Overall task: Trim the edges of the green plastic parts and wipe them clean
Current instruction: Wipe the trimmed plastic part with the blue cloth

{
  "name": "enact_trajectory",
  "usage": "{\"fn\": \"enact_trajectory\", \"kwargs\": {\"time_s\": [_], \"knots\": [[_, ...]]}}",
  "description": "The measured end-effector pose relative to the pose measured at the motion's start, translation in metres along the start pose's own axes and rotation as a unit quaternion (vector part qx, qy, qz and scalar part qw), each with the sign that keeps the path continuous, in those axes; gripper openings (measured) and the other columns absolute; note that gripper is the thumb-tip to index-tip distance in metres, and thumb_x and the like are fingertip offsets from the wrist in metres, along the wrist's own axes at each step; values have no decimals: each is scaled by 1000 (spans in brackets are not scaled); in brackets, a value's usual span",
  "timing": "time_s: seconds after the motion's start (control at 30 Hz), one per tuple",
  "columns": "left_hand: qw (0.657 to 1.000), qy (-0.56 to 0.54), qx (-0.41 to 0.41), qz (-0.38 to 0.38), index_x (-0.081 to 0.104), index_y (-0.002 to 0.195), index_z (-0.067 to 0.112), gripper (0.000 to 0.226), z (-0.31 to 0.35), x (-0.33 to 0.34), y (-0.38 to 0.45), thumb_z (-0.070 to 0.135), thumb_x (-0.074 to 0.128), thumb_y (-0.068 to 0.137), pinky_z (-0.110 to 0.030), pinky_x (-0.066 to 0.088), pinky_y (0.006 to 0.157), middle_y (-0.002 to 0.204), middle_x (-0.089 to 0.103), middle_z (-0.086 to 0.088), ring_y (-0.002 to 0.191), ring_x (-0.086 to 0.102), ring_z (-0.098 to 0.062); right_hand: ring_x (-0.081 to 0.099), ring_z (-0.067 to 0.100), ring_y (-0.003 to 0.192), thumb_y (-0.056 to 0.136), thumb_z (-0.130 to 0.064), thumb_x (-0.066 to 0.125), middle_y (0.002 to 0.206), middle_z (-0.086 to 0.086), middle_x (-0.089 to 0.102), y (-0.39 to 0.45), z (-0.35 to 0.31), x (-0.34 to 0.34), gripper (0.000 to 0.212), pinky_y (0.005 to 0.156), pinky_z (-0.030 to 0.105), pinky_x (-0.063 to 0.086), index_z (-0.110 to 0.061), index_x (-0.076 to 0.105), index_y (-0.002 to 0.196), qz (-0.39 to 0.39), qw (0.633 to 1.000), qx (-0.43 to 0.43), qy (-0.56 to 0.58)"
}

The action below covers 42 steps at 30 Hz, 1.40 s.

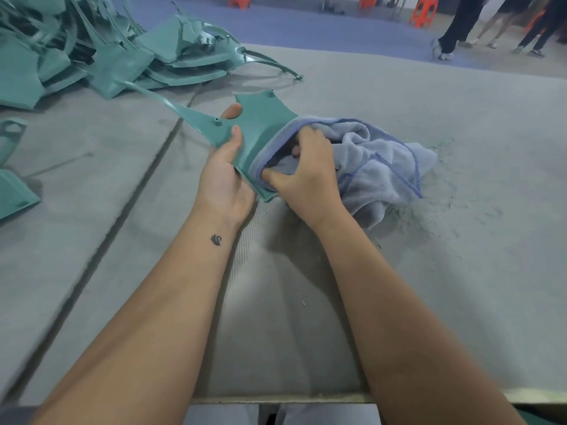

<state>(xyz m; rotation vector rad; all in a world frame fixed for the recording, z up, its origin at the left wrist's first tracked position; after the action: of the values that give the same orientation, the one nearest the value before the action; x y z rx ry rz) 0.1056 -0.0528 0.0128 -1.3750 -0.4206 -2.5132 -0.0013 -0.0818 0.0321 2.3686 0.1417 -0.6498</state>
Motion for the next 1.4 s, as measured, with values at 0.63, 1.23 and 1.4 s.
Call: {"fn": "enact_trajectory", "kwargs": {"time_s": [0.63,1.23,1.4], "knots": [[998,-28,-24,45,54,122,1,26,-3,2,1,11,41,102,-38,55,90,107,69,-14,97,67,-25,41,15,57,97,-26,52,48,-12,39,0,18,6,50,61,30,36,-22,38,49,-47,981,160,97],[991,124,-18,47,56,121,9,26,-5,3,-4,0,49,97,-34,59,72,108,70,-7,94,70,-20,41,7,49,96,-23,52,40,-14,41,7,32,-4,45,55,29,36,-20,42,52,62,963,217,148],[976,215,-20,18,61,108,15,22,-2,3,-5,0,52,95,-41,59,80,100,73,-1,94,70,-20,59,22,69,94,-29,55,62,-2,56,13,42,-12,38,71,40,52,-20,48,58,133,938,278,161]]}}
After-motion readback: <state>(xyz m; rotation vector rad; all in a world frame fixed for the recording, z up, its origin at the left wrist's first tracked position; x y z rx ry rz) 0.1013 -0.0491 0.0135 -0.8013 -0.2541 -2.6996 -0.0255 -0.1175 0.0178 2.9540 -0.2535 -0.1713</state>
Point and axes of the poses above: each hand's wrist, its own y-axis towards the middle knuckle, its own x-axis out of the palm, z = x × y, the point moved 5 cm from there along y, towards the middle knuckle
